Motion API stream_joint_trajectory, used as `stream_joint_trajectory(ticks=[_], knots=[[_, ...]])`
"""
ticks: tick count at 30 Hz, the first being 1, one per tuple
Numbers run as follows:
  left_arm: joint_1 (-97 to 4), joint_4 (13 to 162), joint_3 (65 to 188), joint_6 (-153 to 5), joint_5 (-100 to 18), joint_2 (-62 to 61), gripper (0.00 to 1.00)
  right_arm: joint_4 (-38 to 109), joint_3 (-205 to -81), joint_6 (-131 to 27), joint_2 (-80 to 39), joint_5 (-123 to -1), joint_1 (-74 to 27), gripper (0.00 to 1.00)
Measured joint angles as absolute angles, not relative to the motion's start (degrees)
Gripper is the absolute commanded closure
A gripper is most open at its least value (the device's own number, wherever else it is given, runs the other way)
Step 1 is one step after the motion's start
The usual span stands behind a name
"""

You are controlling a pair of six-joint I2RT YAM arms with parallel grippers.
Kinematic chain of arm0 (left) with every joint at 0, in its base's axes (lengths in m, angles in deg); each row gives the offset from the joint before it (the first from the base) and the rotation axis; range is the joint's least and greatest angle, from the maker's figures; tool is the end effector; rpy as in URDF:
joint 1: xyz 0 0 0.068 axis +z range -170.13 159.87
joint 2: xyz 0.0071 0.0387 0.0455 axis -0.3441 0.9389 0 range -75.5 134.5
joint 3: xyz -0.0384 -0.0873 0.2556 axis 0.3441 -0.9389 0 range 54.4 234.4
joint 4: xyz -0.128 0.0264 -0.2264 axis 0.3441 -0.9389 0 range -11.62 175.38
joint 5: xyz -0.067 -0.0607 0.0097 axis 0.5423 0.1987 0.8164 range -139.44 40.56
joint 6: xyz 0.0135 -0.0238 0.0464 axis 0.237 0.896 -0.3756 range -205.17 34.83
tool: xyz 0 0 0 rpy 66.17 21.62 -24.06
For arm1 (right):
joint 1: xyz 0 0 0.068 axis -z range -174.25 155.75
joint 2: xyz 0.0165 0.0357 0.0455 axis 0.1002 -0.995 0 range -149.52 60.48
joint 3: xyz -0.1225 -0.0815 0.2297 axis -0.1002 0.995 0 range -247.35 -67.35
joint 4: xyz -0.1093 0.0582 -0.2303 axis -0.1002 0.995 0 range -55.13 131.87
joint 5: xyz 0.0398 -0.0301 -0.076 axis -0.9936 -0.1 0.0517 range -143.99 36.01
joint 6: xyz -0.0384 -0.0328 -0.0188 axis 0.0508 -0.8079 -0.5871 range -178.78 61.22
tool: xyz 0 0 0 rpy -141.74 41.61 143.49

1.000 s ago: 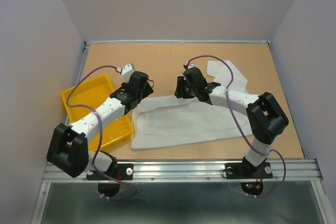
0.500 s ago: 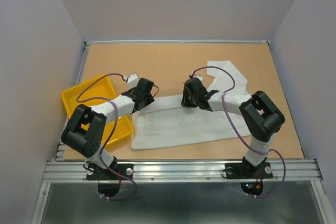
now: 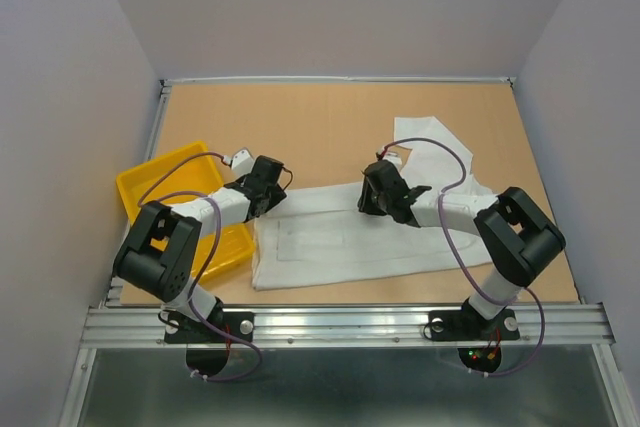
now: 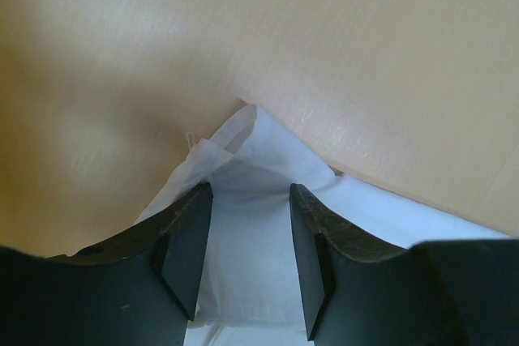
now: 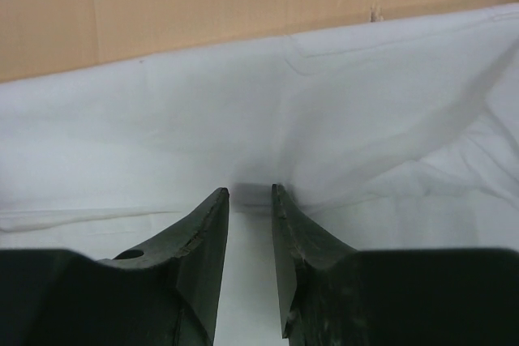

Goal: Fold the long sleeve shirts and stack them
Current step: Fold the shirt

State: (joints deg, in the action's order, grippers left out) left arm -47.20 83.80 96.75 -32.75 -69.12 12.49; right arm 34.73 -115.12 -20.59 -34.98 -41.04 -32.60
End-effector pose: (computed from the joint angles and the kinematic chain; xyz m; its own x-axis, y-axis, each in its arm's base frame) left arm 0.2707 -0.1249 0.1653 -0.5768 -0.5432 -0.6101 -0.3809 0.8395 -0.3875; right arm 0.2620 0.1971 0.1552 -0.7554 0.1708 -0.6327 -0.0241 0.9576 0.2872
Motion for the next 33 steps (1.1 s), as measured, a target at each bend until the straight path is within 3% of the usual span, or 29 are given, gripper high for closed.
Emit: stream_joint_trajectory(ticks=[9,18,26,33], knots=[[-46.5,83.7,95.9,-32.2,-67.8,11.1,0.41,37.6,-108.4,-20.6,-27.2,-39.6,-30.4,0.66],[-49.1,81.0,96.4,-35.5,-65.7,-3.9,0.32,43.6,-108.8,-22.0,-15.0,-37.5,-28.1,0.63],[-52.5,82.6,98.1,-38.4,-61.6,-0.7,0.35,46.5,-114.0,-25.5,-15.4,-38.8,-13.5,0.61],[-52.4,82.0,93.1,-38.4,-60.2,1.4,0.36,47.3,-126.3,-30.2,-22.7,-39.0,-1.7,0.5]])
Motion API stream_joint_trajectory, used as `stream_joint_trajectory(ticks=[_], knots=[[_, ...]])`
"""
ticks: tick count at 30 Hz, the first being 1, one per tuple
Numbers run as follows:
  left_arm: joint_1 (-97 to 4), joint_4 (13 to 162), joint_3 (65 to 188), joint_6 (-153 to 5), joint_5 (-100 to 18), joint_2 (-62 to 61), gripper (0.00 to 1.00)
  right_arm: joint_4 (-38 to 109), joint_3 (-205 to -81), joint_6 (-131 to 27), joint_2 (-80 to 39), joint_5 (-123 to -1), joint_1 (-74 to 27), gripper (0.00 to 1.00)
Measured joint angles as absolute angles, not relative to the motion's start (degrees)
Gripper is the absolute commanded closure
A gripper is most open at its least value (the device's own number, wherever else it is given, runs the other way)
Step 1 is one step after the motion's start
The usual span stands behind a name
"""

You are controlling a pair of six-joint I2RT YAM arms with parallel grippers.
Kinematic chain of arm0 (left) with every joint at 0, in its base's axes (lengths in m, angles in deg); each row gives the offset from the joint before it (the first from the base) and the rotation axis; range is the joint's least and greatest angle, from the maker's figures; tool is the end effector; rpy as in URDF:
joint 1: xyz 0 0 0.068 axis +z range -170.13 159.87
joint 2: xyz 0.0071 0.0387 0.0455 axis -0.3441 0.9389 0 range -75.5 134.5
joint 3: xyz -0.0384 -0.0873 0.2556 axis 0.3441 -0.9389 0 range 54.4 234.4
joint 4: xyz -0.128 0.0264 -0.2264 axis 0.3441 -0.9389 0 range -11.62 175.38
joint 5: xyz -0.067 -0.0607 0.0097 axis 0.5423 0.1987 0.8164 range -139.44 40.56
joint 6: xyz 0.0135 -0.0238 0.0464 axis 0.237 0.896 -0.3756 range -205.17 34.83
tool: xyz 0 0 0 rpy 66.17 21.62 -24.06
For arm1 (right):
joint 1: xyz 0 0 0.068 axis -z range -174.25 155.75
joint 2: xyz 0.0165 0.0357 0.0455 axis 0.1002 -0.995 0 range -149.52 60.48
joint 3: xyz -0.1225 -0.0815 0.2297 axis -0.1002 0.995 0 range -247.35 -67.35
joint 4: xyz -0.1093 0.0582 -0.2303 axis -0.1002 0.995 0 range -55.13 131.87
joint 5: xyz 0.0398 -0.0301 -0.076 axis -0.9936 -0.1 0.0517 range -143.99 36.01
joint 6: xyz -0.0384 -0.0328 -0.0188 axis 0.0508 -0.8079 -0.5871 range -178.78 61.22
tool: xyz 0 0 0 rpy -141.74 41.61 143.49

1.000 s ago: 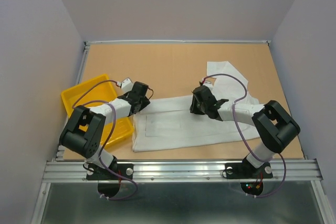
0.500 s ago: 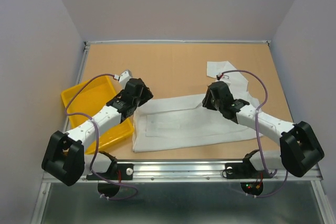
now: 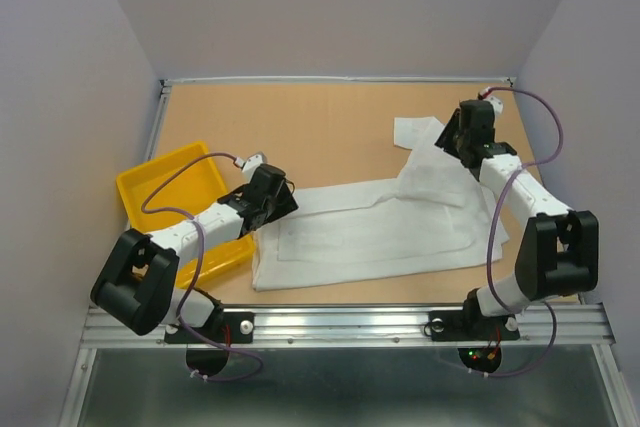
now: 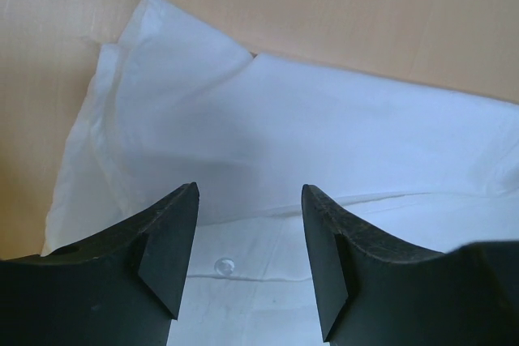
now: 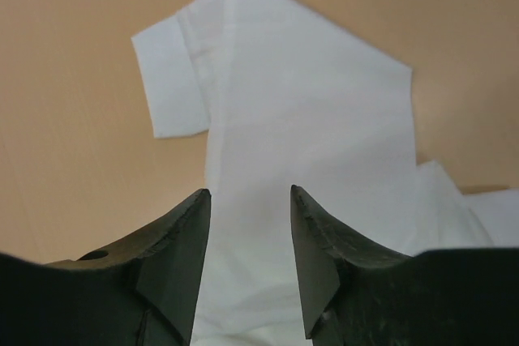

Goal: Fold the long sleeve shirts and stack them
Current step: Fold the shirt

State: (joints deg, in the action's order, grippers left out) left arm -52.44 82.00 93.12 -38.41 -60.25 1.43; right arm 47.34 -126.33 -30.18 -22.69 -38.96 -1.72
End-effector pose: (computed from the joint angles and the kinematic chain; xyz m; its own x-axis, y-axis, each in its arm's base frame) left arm 0.2329 -0.1394 0.1940 -0.6804 -0.4163 -0.6031 -0.1303 0.8786 -0.4595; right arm 0.3221 0.0329 0.2652 -0.4812 0.4032 -0.7784 0.3544 0.9016 0.2480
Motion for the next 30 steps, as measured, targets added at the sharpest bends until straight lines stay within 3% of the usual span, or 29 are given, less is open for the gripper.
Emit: stream_joint_trajectory(ticks=[11,26,30], knots=[[-52.4,81.6,90.5,-38.1,-59.3,1.7,0.36,47.0,-142.2,-37.1,-44.0,-46.6,14.5,0.46],[-52.4,78.4,90.1,-38.2,-61.1,-1.5,0.36,47.0,-150.9,-50.9,-58.9,-61.2,14.9,0.45],[-52.4,78.2,90.1,-38.2,-61.3,-1.7,0.36,46.9,-151.0,-52.4,-59.3,-62.2,14.9,0.55]])
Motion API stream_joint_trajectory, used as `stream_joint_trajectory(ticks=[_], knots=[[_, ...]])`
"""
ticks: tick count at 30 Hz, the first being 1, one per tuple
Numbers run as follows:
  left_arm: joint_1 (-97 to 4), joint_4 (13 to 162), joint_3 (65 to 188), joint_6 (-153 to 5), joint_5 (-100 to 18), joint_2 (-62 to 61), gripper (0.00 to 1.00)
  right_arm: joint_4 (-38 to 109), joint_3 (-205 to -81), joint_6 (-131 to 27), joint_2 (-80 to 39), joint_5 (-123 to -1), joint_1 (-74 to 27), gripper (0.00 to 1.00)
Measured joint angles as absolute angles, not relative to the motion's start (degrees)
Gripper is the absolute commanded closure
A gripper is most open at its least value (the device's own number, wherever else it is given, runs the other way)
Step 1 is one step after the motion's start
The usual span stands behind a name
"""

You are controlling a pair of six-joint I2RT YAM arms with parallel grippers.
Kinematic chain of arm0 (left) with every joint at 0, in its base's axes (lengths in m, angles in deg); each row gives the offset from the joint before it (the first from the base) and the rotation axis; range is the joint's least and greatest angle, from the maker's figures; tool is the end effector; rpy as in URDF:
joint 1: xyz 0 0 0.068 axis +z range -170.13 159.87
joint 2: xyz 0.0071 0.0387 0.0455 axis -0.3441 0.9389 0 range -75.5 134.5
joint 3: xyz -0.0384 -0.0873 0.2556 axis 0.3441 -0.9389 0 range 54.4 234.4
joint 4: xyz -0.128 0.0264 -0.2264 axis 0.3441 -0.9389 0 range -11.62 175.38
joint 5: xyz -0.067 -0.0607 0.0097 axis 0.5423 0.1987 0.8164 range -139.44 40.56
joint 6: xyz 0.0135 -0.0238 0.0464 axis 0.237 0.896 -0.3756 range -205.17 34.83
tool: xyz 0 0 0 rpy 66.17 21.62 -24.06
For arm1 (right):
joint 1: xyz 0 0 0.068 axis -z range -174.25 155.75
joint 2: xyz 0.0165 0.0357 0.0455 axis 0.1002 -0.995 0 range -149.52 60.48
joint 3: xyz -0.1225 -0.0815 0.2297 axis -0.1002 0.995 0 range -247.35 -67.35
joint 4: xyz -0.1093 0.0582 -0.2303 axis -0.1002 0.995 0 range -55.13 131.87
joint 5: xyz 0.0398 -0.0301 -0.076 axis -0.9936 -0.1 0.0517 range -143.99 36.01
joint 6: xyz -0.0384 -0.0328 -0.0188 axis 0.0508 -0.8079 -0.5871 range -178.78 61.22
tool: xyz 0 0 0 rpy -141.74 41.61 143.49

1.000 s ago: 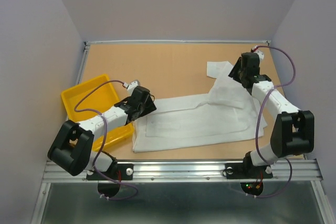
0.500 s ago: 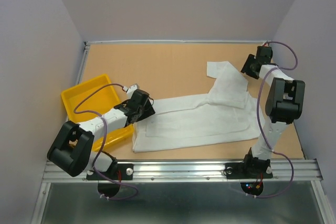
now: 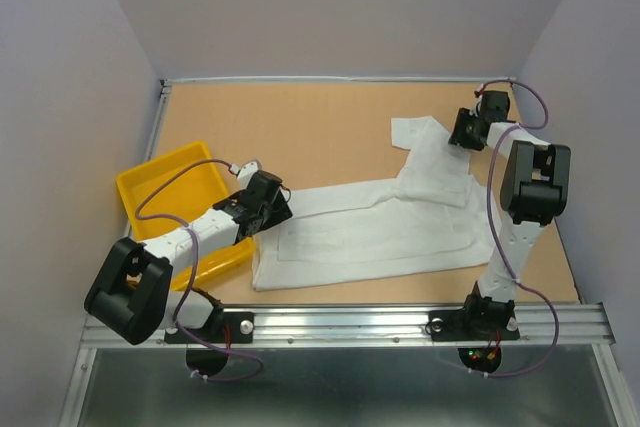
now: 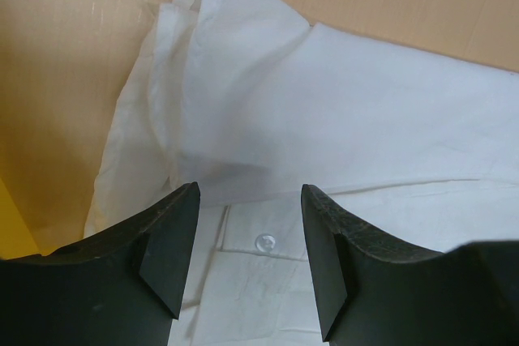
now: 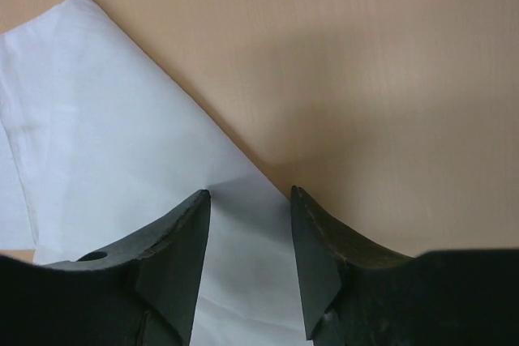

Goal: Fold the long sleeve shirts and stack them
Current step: Fold the shirt

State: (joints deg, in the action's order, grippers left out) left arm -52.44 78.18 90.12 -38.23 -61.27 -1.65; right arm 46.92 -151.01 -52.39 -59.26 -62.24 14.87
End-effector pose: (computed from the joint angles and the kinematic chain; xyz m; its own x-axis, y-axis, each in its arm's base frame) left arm 0.2176 -0.1289 0.1857 -0.7036 -0.4011 -0.5865 -0.1652 0.8951 -0.4141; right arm 0.4522 -0.0674 0.1655 -0.7238 0.2278 -0.6513 0.1439 0.9730 0.1804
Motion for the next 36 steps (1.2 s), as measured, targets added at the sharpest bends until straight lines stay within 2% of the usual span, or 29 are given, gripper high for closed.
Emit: stream_joint_trajectory(ticks=[1,3,11,14,18,23,27,30,31,34,36], knots=[[-52.4,78.2,90.1,-38.2,-61.3,-1.7,0.36,46.9,-151.0,-52.6,-59.3,-62.5,14.9,0.76],[-52.4,78.2,90.1,-38.2,-61.3,-1.7,0.36,47.1,-151.0,-53.1,-59.3,-63.1,14.9,0.99],[-52.4,77.9,90.1,-38.2,-61.4,-2.2,0.37,47.9,-149.8,-53.4,-56.3,-65.2,14.9,0.99],[-52.4,77.8,90.1,-38.2,-61.7,-2.8,0.37,48.3,-145.2,-52.3,-48.2,-67.0,14.5,0.99],[-52.4,77.6,90.2,-38.2,-62.2,-2.9,0.37,47.4,-136.8,-49.7,-31.3,-69.0,11.7,0.99],[-52.4,76.9,91.3,-38.2,-62.7,-3.0,0.37,44.8,-121.6,-45.4,-14.1,-71.3,-2.0,0.99],[-52.4,76.8,91.9,-38.2,-63.0,-3.3,0.37,45.7,-110.4,-40.5,-10.9,-72.9,-15.7,0.94],[-52.4,76.7,91.9,-38.2,-63.1,-3.8,0.37,48.3,-104.8,-37.2,-11.0,-72.6,-24.6,0.77],[-52.4,76.5,91.9,-38.2,-63.1,-4.0,0.37,49.6,-104.1,-36.3,-11.2,-72.7,-27.2,0.64],[-52.4,76.5,91.9,-38.2,-63.2,-4.5,0.37,51.1,-104.1,-35.2,-12.3,-73.6,-32.8,0.47],[-52.4,76.5,91.9,-38.2,-63.2,-4.7,0.37,52.9,-104.4,-35.0,-13.1,-74.3,-35.3,0.43]])
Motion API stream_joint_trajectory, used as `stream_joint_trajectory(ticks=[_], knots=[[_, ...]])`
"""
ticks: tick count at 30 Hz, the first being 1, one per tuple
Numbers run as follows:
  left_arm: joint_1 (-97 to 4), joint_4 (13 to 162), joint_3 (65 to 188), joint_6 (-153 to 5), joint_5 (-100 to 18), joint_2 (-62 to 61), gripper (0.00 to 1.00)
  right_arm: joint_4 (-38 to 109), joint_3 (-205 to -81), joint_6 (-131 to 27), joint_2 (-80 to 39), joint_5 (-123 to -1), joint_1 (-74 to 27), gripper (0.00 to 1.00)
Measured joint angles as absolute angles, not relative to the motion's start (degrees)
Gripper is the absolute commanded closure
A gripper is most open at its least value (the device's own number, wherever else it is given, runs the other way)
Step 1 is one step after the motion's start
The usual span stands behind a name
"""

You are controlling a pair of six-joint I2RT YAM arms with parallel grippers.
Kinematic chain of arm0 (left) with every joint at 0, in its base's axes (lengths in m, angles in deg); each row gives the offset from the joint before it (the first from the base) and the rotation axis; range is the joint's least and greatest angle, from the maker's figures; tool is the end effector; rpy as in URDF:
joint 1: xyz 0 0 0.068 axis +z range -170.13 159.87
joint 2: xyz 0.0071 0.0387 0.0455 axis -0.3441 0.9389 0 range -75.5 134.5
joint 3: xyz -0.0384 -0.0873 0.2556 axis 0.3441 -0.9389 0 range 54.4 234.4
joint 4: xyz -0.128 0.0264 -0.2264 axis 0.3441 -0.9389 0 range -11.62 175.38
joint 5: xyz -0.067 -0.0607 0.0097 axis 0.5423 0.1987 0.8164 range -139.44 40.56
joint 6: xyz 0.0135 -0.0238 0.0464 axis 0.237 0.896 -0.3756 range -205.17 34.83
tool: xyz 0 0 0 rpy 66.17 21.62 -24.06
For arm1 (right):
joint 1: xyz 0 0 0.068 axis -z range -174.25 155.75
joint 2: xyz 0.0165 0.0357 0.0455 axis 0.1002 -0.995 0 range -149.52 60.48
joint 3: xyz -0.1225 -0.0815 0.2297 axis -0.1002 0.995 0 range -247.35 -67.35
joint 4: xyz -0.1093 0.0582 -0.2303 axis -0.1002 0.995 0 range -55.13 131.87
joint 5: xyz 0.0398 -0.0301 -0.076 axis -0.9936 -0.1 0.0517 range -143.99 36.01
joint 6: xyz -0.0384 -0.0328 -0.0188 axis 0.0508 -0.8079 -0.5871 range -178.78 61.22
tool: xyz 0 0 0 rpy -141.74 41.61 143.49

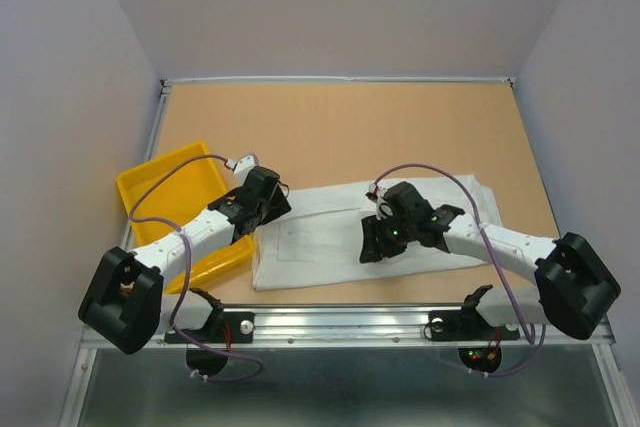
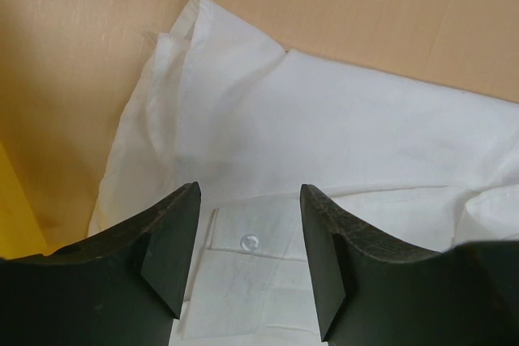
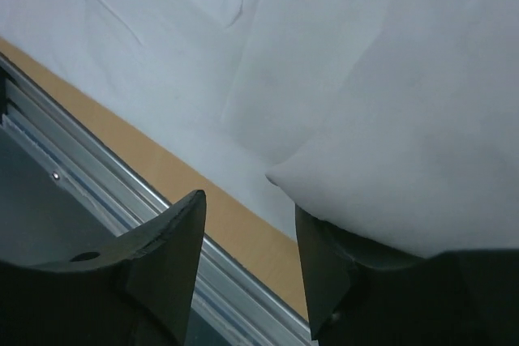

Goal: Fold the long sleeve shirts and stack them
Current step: Fold the shirt

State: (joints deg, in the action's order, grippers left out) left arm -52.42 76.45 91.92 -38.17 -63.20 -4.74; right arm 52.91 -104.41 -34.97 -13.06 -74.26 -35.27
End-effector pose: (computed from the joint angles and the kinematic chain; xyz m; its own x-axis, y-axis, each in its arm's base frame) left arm 0.2169 -0.1270 0.2058 -0.6575 -0.4248 -0.6222 -0.1628 0.8865 -0.4331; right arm 0.1732 0.1669 0.1817 -0.8719 -0.2565 -0.4171 -0.4539 0.7427 0.4923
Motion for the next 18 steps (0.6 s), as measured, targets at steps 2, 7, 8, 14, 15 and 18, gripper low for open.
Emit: stream_joint_trajectory(ticks=[2,7,8,14,15,18], knots=[[-52.4,76.5,91.9,-38.2,-63.2,-4.8,0.36,56.0,-105.1,-35.0,-13.2,-73.9,-35.7,0.39],[-52.4,76.3,91.9,-38.2,-63.3,-4.7,0.36,65.4,-111.9,-35.2,-11.0,-66.2,-35.8,0.36],[-52.4,76.3,91.9,-38.2,-63.3,-4.7,0.36,66.8,-114.0,-35.2,-10.1,-64.1,-35.8,0.36],[-52.4,76.3,93.8,-38.4,-63.6,-1.6,0.36,68.8,-125.7,-34.7,-6.1,-52.6,-31.5,0.34],[-52.4,76.5,94.1,-38.5,-63.6,-0.9,0.36,68.7,-126.4,-34.5,-6.3,-51.6,-28.7,0.36],[-52.4,76.6,95.5,-38.8,-63.7,1.4,0.36,68.2,-126.1,-33.0,-7.7,-50.0,-18.4,0.38]])
